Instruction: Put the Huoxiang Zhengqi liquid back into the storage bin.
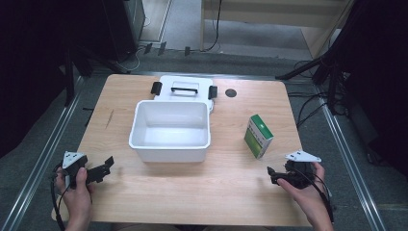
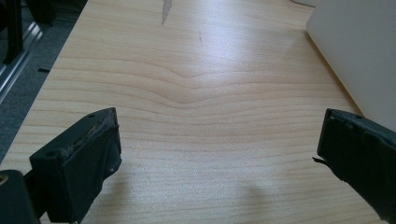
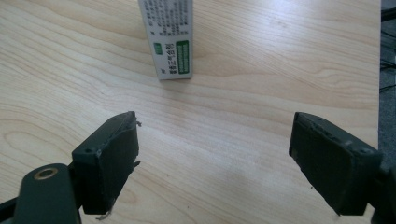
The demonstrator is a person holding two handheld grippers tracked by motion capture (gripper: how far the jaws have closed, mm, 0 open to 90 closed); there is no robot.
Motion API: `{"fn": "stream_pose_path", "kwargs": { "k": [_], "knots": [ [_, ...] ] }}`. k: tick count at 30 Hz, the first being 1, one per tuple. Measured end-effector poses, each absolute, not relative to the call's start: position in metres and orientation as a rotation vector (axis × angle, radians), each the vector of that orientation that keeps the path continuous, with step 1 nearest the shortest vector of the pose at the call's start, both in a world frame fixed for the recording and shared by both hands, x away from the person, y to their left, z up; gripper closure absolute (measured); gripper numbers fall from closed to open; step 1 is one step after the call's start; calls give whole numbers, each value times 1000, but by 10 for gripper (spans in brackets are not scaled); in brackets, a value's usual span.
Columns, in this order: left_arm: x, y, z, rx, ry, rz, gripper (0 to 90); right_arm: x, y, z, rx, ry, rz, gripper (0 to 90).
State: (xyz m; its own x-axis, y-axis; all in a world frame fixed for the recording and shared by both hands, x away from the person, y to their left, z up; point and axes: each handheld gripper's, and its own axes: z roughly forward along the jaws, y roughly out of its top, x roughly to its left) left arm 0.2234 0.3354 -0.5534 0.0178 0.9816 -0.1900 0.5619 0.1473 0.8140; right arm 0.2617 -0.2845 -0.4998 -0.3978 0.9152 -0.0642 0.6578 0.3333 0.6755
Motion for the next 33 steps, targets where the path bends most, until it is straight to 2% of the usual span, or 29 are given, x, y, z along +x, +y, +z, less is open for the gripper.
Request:
{"fn": "stream_pose_path", "kwargs": {
  "k": [33],
  "knots": [
    [223, 336, -553, 1520, 1644, 673, 6, 318, -235, -444, 1342, 2453, 447, 159]
  ]
}}
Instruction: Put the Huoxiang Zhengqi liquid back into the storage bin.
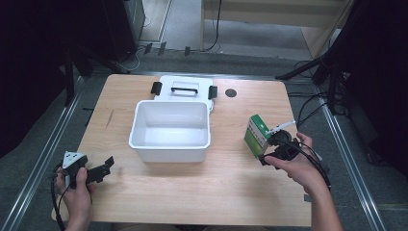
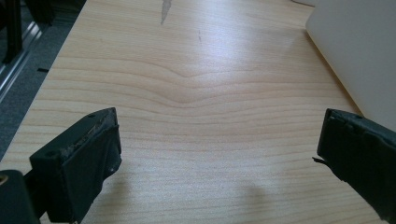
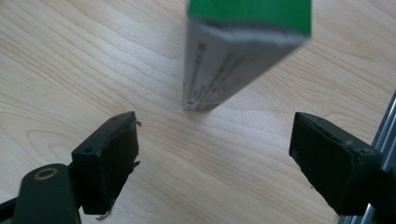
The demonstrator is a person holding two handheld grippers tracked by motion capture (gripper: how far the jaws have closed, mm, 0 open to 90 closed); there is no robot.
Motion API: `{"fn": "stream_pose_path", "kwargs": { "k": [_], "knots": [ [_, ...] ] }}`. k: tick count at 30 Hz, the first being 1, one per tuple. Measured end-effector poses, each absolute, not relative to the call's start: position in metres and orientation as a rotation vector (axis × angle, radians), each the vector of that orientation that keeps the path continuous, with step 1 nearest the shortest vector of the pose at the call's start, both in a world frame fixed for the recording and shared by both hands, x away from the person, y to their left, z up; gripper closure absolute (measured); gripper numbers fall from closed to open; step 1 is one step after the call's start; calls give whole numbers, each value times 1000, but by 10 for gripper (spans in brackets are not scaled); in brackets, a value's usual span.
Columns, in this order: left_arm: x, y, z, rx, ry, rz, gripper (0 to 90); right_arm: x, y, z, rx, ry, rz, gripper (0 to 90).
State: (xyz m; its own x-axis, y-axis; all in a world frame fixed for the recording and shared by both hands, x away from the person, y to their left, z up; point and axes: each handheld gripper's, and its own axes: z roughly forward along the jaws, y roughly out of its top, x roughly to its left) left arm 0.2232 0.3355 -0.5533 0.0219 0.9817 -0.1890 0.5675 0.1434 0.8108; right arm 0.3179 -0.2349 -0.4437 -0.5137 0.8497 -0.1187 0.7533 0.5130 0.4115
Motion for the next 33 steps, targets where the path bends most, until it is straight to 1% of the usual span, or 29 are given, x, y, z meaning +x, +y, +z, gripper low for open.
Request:
{"fn": "stream_pose_path", "kwargs": {
  "k": [8, 18, 23, 33],
  "knots": [
    [223, 336, -553, 1513, 1647, 668, 6, 328, -224, -432, 1361, 2471, 364, 159],
    [224, 336, -553, 1515, 1647, 663, 6, 343, -220, -418, 1414, 2476, 292, 159],
    [224, 336, -553, 1514, 1648, 662, 6, 353, -211, -411, 1424, 2481, 247, 184],
    [224, 336, -554, 1515, 1648, 660, 6, 369, -201, -407, 1450, 2515, 187, 239]
  ]
}}
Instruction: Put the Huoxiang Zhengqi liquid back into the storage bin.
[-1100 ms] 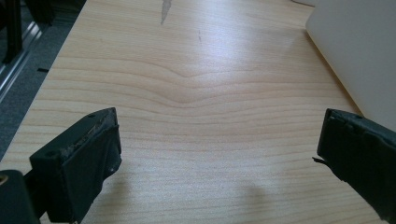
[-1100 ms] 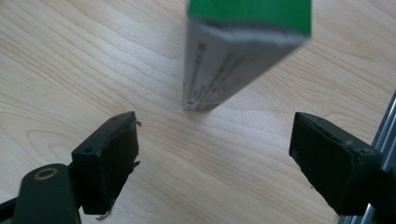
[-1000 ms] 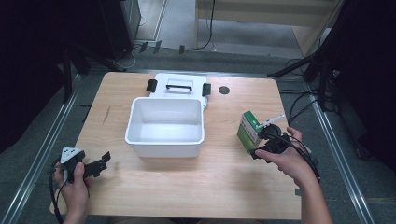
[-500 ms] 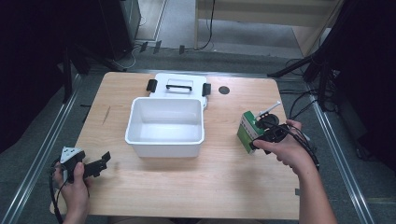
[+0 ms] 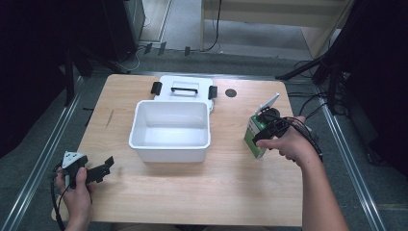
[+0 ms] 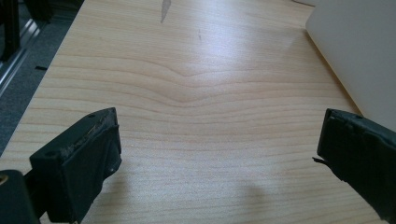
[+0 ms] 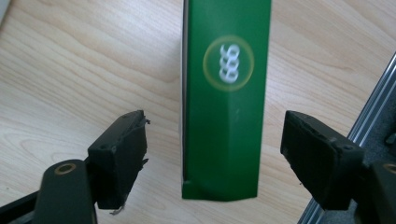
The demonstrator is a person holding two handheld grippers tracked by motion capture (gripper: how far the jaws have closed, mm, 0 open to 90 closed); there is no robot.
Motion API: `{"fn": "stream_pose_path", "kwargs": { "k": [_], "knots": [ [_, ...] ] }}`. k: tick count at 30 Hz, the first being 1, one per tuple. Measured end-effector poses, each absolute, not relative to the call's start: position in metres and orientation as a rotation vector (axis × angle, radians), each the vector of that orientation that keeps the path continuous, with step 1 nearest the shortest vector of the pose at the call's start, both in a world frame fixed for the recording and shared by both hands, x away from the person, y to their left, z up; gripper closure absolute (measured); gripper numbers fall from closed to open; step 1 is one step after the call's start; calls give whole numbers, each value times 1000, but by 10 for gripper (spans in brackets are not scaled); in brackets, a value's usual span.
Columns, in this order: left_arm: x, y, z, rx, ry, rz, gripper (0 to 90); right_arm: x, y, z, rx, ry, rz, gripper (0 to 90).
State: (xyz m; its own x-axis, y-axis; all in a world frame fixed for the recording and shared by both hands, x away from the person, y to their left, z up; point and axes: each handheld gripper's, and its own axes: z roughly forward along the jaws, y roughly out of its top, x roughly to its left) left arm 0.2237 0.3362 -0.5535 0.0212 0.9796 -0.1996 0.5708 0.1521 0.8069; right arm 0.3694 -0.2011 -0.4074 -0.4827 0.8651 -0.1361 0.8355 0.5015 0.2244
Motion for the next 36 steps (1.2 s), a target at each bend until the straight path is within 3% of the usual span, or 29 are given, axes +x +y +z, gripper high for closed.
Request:
{"fn": "stream_pose_path", "kwargs": {
  "k": [9, 36],
  "knots": [
    [224, 336, -554, 1516, 1647, 659, 6, 385, -191, -397, 1486, 2551, 195, 389],
    [224, 337, -554, 1517, 1647, 657, 6, 412, -189, -405, 1567, 2605, 128, 646]
  ]
}}
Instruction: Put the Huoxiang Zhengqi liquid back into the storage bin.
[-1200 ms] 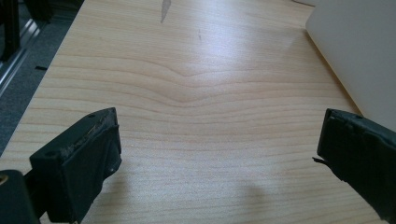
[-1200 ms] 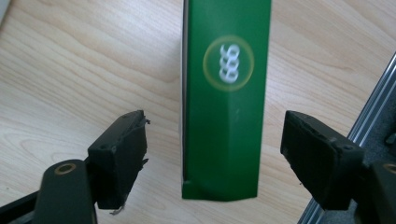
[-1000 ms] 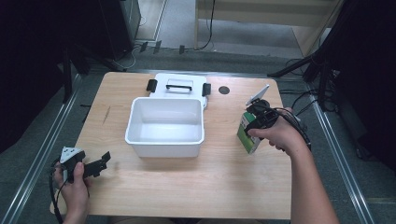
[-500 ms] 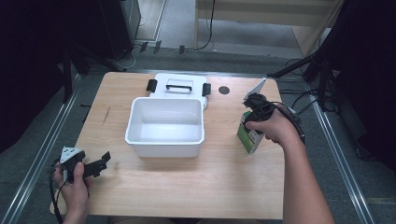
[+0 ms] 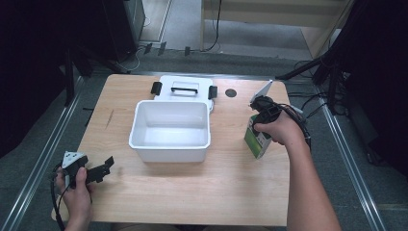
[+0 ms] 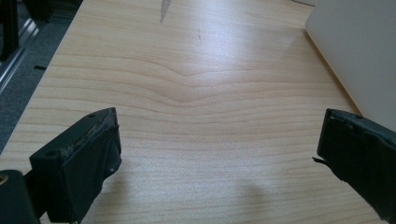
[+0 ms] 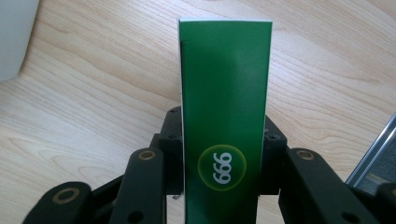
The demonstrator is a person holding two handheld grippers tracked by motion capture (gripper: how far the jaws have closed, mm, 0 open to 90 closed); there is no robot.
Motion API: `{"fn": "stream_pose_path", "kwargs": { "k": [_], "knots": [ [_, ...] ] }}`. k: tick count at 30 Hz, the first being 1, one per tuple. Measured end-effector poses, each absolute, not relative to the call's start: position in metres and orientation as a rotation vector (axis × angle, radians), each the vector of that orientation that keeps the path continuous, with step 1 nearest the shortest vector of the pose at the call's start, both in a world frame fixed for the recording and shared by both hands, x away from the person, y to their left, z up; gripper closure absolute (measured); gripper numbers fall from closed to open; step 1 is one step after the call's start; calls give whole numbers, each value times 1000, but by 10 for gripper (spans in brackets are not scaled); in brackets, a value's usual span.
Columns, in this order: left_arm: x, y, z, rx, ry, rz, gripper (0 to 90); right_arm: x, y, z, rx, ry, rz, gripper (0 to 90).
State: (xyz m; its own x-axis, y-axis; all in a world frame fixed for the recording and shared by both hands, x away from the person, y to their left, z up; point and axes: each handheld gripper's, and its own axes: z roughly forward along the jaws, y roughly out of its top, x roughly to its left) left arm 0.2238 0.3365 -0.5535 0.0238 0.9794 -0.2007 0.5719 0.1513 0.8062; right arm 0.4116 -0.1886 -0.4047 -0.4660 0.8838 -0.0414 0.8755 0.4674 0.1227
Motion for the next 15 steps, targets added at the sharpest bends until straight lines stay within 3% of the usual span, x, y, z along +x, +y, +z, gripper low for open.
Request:
{"fn": "stream_pose_path", "kwargs": {
  "k": [15],
  "knots": [
    [224, 336, -553, 1518, 1648, 661, 6, 398, -175, -381, 1194, 2793, 224, 647]
  ]
}}
